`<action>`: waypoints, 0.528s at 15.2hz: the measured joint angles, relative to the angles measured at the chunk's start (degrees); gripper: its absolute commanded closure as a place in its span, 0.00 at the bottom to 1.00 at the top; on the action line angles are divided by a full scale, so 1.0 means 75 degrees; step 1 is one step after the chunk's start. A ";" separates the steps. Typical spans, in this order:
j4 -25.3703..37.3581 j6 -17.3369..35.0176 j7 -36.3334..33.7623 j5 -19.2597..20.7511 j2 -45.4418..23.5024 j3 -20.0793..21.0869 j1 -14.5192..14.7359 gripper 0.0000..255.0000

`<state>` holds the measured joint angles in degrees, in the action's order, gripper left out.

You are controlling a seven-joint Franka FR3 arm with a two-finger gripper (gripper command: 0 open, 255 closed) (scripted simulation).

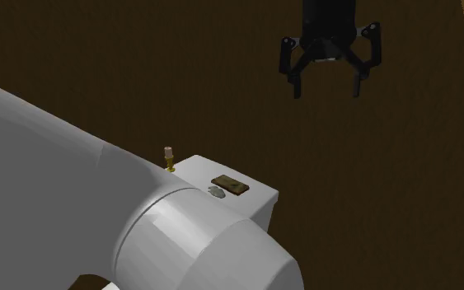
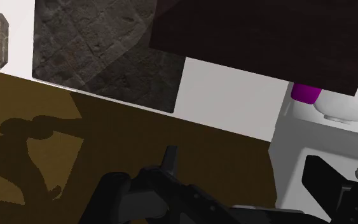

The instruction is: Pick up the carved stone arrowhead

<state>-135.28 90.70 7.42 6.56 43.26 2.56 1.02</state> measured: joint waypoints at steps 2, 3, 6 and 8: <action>-0.0070 0.0096 0.0003 -0.0020 -0.0017 0.0019 0.0031 0.00; -0.0124 0.0238 -0.0016 -0.0062 -0.0093 0.0071 0.0084 0.00; -0.0524 0.0949 -0.0045 -0.0180 -0.0346 0.0221 0.0270 0.00; -0.0832 0.1493 -0.0112 -0.0284 -0.0544 0.0370 0.0421 0.00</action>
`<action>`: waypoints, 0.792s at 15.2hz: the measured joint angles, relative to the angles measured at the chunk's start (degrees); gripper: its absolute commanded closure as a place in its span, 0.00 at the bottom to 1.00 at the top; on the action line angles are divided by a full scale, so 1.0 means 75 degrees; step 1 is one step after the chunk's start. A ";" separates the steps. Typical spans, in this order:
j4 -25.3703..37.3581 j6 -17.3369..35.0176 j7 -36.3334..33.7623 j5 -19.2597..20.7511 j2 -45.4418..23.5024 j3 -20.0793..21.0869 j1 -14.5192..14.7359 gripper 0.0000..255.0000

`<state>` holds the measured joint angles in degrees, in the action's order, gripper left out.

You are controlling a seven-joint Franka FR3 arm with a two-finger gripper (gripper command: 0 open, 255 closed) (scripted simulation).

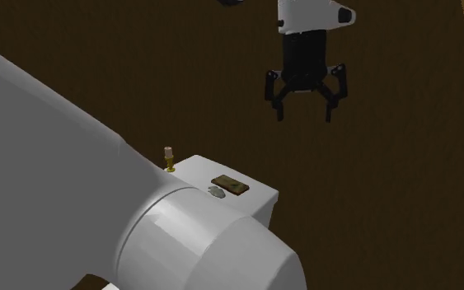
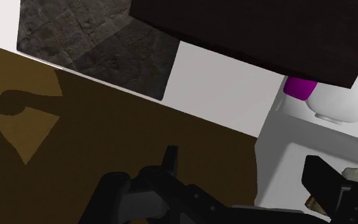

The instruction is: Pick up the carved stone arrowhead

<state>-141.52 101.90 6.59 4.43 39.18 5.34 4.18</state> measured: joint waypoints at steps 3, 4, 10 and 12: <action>-0.0296 0.0798 -0.0025 -0.0099 -0.0431 0.0178 0.0188 0.00; -0.0360 0.1018 -0.0056 -0.0144 -0.0556 0.0261 0.0265 0.00; -0.0761 0.2616 -0.0164 -0.0253 -0.1599 0.0684 0.0616 0.00; -0.0802 0.3114 -0.0255 -0.0267 -0.2006 0.0870 0.0735 0.00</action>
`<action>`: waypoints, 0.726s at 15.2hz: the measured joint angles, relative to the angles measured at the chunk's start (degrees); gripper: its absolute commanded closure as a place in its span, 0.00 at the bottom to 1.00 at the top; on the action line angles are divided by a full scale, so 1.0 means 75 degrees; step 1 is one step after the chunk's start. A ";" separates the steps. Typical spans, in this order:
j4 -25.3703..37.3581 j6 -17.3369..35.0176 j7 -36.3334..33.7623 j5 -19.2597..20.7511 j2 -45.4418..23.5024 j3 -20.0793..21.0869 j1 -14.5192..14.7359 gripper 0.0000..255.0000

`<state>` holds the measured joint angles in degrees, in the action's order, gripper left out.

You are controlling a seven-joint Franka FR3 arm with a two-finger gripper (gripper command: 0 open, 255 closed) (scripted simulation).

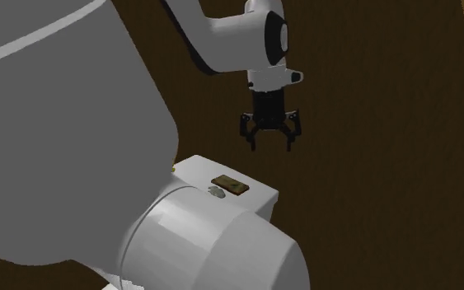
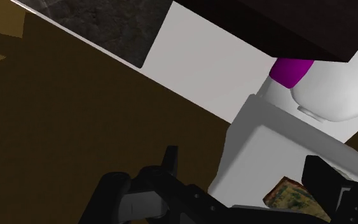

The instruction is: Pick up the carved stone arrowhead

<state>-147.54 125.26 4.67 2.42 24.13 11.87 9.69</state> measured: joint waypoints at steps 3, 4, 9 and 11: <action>0.0019 0.0765 -0.0094 0.0088 -0.0709 0.0227 0.0099 0.00; 0.0026 0.1011 -0.0114 0.0133 -0.0935 0.0291 0.0123 0.00; 0.0301 0.2242 -0.0619 0.0648 -0.2367 0.0762 0.0248 0.00; 0.0478 0.2569 -0.0818 0.0933 -0.2847 0.0890 0.0299 0.00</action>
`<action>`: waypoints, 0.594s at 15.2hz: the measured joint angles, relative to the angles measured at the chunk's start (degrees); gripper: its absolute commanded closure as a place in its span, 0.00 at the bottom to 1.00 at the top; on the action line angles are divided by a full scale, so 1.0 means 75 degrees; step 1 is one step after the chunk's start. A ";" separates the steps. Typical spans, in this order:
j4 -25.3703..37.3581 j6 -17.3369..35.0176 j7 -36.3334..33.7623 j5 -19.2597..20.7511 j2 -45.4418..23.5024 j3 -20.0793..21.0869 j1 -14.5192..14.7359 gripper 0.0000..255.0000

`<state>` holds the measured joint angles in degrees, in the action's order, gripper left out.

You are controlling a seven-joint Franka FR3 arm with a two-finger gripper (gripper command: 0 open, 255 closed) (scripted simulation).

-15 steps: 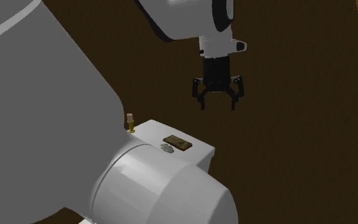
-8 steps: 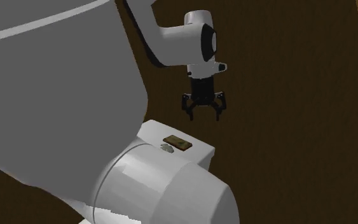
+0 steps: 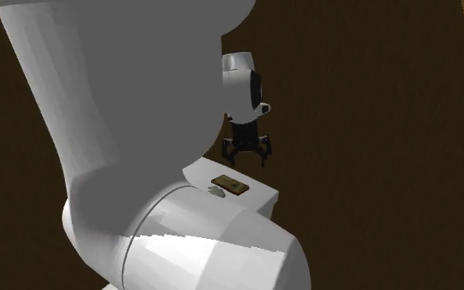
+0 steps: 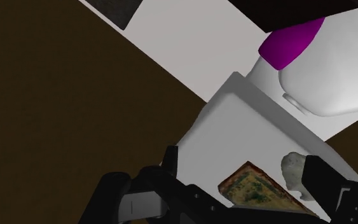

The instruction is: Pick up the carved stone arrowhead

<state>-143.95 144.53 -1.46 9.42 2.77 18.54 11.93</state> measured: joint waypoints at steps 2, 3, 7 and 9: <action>0.0208 0.0387 -0.0313 0.0435 -0.0604 0.0097 0.0066 0.00; 0.0295 0.0570 -0.0463 0.0666 -0.0878 0.0113 0.0108 0.00; 0.0909 0.1054 -0.1147 0.1650 -0.2018 0.0058 0.0470 0.00; 0.1205 0.1284 -0.1473 0.2129 -0.2559 -0.0061 0.0732 0.00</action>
<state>-134.92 154.16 -12.51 25.39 -16.42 18.08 17.42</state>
